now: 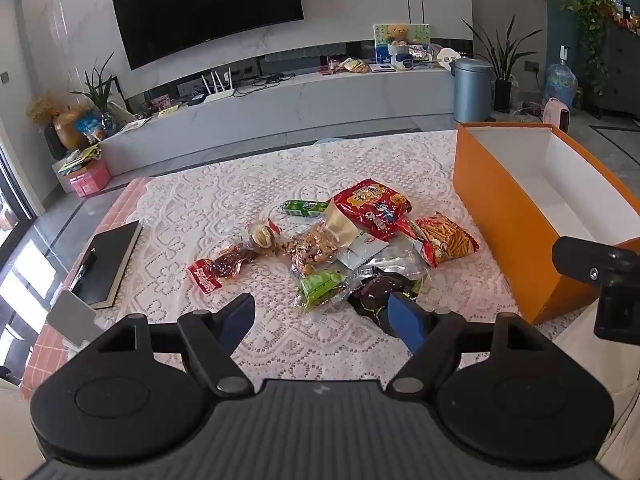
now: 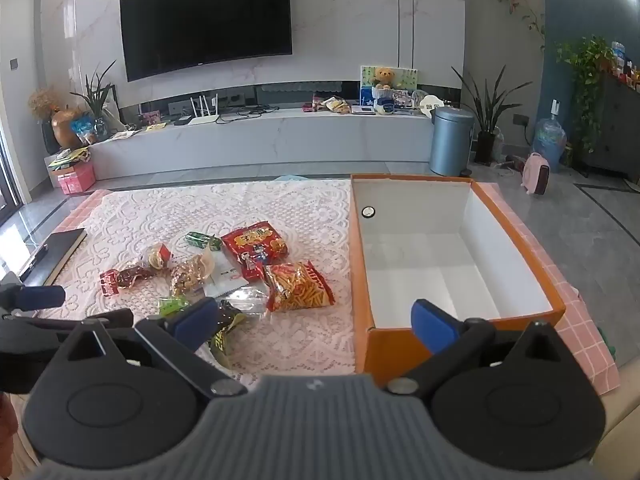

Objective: Organize snacks

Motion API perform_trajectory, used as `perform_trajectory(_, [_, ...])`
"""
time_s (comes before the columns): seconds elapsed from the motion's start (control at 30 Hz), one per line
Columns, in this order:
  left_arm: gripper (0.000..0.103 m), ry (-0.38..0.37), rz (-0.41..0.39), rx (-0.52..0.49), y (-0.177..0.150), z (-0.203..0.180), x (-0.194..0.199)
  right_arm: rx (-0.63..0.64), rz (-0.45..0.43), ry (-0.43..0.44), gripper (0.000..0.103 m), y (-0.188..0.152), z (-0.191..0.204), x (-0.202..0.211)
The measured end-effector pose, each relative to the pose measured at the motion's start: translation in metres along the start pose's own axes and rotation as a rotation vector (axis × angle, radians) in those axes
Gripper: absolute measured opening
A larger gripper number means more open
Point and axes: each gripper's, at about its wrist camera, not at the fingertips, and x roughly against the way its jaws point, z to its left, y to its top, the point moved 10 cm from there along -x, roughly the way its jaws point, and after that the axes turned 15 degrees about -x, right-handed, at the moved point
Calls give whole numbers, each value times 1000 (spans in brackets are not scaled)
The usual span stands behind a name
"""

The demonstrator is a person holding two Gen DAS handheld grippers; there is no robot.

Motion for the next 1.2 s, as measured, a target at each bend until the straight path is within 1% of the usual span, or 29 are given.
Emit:
perform_trajectory(0.03, [89,-2,0,-2,0,0,0,-15,13,3,100,-1,0,0])
perform_trajectory(0.3, [89,1,8,7,-7,-2,-5,-4,24,5,100,-4,-1,-4])
perform_trajectory(0.37, [89,-1,15,13,-8,0,-5,-3,24,-2,100,-7,5,-9])
perform_trajectory(0.57, [89,-5,13,-2,-2,-2,0,-8,26,-5,100,-9,1,-12])
perform_trajectory(0.6, [89,-4,12,-5,-2,-3,0,-12,33,-6,100,-4,-1,-7])
perform_trajectory(0.67, [89,-2,13,-9,-1,-4,0,-14,33,-3,100,-5,-2,-5])
perform_trajectory(1.2, [89,0,9,-12,1,-5,1,-44,63,-10,100,-7,-8,-8])
